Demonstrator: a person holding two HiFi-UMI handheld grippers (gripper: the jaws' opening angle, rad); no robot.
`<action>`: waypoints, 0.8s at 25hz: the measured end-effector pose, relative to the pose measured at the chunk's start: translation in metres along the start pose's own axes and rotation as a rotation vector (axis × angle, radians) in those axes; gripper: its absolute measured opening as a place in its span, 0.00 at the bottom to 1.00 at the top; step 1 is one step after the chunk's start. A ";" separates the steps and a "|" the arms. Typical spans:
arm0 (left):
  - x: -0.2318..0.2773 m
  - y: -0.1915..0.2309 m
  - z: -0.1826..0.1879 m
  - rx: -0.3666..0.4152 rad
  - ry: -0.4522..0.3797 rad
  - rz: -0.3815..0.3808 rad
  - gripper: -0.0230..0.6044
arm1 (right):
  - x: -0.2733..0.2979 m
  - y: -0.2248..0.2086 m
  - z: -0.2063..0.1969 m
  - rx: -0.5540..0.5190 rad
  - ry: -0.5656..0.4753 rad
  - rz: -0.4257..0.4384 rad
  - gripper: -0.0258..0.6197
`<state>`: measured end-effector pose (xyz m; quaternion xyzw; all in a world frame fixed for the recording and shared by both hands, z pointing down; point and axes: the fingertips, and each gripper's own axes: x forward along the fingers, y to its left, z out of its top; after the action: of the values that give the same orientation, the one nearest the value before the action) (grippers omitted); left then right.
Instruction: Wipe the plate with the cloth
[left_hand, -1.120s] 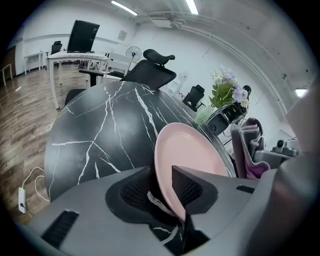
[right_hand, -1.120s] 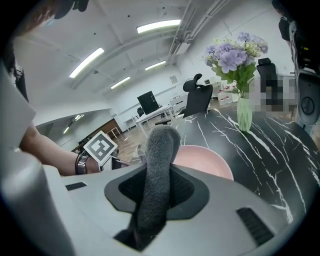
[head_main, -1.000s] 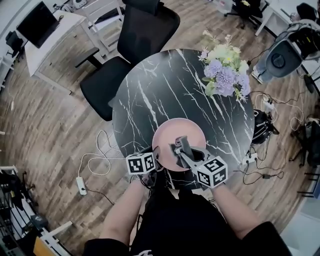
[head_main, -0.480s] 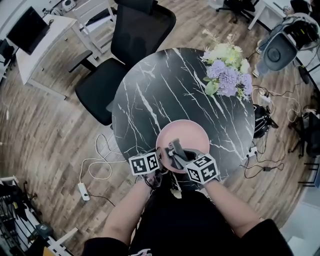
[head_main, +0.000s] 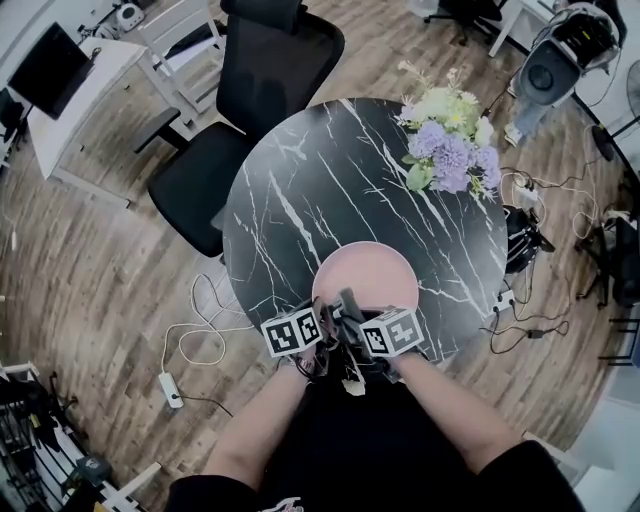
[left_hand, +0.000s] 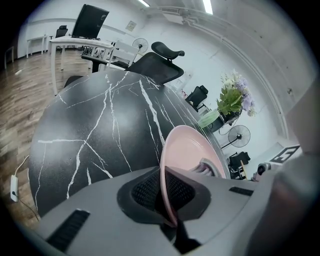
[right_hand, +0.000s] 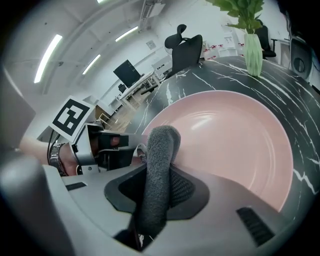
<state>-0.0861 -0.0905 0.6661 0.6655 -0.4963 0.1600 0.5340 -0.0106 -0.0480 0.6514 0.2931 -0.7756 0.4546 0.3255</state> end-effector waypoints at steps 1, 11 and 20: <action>0.000 0.000 0.000 -0.001 -0.002 0.002 0.08 | 0.001 0.001 -0.002 -0.004 0.014 0.004 0.21; 0.000 0.001 0.001 -0.005 -0.017 0.026 0.08 | 0.004 0.003 -0.026 -0.144 0.168 0.004 0.21; -0.001 0.001 0.000 -0.009 -0.027 0.021 0.08 | -0.022 -0.031 -0.041 -0.277 0.261 -0.097 0.21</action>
<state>-0.0877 -0.0905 0.6662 0.6600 -0.5111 0.1547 0.5285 0.0358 -0.0207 0.6654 0.2208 -0.7670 0.3614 0.4821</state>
